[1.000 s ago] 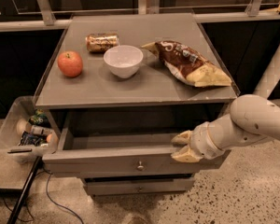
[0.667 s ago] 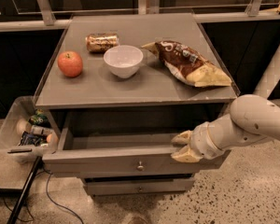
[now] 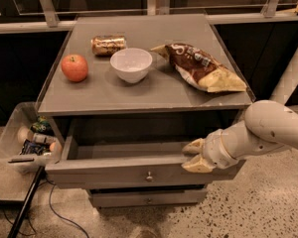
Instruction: Open top drawer
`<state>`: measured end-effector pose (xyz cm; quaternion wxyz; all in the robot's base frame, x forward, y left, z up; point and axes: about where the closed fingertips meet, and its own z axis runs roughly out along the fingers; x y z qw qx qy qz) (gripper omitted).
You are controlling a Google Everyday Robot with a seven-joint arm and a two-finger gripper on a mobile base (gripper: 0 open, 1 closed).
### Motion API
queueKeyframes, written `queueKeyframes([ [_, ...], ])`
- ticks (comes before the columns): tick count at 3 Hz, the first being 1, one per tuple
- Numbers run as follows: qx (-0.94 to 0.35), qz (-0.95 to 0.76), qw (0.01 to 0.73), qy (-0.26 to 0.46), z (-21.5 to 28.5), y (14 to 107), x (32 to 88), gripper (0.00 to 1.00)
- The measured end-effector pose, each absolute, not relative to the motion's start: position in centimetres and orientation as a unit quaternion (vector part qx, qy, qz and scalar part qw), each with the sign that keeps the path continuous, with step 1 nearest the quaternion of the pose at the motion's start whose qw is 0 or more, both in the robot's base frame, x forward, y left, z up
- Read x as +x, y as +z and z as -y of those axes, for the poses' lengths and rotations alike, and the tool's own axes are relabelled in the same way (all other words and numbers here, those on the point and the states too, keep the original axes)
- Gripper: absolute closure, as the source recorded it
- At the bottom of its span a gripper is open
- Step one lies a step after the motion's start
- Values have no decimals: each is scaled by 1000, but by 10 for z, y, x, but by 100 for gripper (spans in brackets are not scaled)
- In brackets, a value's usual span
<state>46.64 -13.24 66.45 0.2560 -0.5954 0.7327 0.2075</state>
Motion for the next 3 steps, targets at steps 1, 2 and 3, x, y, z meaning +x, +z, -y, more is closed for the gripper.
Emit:
queueKeyframes([
  [1, -595, -733, 256, 208, 132, 664, 466, 32],
  [2, -595, -733, 256, 208, 132, 664, 466, 55],
  [3, -595, -733, 256, 208, 132, 664, 466, 79],
])
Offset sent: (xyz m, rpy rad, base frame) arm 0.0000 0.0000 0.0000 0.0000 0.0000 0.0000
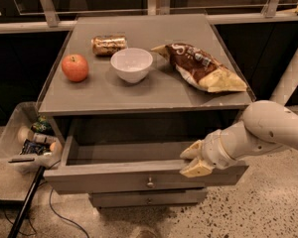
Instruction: Open top drawer
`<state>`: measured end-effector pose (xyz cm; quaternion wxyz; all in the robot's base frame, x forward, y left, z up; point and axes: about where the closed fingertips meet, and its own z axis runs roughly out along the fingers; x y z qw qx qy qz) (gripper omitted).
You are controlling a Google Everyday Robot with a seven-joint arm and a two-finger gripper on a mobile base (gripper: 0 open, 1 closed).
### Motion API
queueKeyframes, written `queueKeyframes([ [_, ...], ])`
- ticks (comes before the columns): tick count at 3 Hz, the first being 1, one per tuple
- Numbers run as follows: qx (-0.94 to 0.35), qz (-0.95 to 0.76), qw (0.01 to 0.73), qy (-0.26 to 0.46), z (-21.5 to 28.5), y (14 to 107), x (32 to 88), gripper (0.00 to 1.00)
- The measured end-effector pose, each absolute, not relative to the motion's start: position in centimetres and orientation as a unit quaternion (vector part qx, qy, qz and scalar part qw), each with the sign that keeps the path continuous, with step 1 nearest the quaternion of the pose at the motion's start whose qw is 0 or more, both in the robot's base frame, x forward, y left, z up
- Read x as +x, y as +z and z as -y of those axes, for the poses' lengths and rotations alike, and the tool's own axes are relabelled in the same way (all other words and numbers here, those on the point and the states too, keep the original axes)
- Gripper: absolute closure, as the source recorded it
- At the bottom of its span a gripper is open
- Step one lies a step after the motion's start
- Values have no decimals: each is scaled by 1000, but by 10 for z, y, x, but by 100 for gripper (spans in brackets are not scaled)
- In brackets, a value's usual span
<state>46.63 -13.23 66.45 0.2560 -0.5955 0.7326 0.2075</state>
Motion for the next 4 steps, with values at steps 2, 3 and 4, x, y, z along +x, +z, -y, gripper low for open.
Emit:
queueKeyframes([
  [2, -595, -731, 257, 211, 135, 665, 447, 100],
  [3, -593, -735, 252, 212, 137, 664, 436, 100],
  [4, -593, -737, 245, 213, 139, 664, 425, 100],
])
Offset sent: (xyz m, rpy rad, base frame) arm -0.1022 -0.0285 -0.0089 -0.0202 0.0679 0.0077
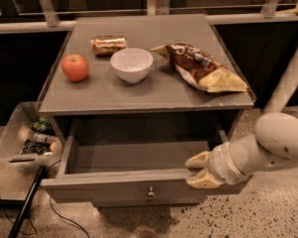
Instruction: Open top drawer
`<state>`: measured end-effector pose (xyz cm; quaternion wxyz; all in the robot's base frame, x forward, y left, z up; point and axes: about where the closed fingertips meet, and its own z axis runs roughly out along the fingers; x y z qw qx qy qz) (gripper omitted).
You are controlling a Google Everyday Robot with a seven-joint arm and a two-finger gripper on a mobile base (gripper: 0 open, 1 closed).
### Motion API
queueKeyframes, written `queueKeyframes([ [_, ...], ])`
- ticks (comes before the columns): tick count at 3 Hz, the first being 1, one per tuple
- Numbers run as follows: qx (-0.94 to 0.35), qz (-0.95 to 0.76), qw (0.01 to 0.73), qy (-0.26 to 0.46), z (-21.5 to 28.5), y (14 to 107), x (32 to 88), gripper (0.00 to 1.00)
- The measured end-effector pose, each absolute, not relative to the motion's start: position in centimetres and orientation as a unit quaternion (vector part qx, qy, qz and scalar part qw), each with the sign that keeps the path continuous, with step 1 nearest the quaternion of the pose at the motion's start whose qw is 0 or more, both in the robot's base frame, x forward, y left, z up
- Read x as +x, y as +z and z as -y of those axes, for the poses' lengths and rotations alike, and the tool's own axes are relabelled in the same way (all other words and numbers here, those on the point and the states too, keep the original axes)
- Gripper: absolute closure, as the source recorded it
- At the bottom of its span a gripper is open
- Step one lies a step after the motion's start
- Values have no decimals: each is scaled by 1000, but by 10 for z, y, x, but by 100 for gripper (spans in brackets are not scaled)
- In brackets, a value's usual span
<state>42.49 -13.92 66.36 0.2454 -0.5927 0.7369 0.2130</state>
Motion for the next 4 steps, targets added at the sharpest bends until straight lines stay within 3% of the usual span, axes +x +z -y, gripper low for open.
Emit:
queueKeyframes([
  [1, -593, -737, 245, 213, 139, 664, 425, 83],
  [4, -593, -737, 245, 213, 139, 664, 425, 13],
])
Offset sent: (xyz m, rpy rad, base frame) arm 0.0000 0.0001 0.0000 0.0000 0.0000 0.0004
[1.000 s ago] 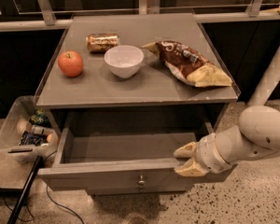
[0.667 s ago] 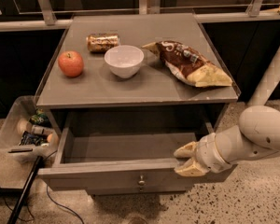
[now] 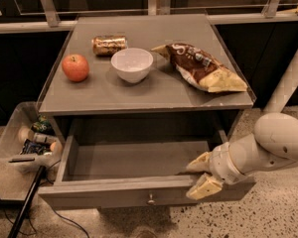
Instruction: Open top drawer
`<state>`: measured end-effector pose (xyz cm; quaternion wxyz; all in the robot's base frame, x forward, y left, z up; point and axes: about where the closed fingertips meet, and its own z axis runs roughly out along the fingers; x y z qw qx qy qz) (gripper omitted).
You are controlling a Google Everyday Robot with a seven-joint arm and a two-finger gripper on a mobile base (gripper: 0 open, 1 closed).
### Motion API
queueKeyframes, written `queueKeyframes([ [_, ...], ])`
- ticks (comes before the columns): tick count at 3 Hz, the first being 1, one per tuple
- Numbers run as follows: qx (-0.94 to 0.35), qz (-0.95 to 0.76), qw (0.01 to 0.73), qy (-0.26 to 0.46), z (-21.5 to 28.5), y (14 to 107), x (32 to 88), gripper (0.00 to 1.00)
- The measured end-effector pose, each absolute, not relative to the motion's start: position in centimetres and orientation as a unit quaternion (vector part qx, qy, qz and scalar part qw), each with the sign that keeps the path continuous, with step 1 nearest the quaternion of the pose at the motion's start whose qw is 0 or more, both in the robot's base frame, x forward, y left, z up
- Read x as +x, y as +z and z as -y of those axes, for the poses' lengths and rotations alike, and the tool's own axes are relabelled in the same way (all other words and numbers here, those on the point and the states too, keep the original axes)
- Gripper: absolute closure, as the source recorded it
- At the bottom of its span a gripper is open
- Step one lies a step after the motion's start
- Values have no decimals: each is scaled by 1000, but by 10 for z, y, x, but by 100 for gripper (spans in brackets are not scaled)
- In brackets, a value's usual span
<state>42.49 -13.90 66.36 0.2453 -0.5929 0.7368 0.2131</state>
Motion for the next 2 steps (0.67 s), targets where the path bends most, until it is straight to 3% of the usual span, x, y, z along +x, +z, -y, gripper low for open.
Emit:
queueKeyframes([
  [1, -593, -737, 245, 213, 139, 664, 425, 0],
  [2, -593, -737, 245, 213, 139, 664, 425, 0],
])
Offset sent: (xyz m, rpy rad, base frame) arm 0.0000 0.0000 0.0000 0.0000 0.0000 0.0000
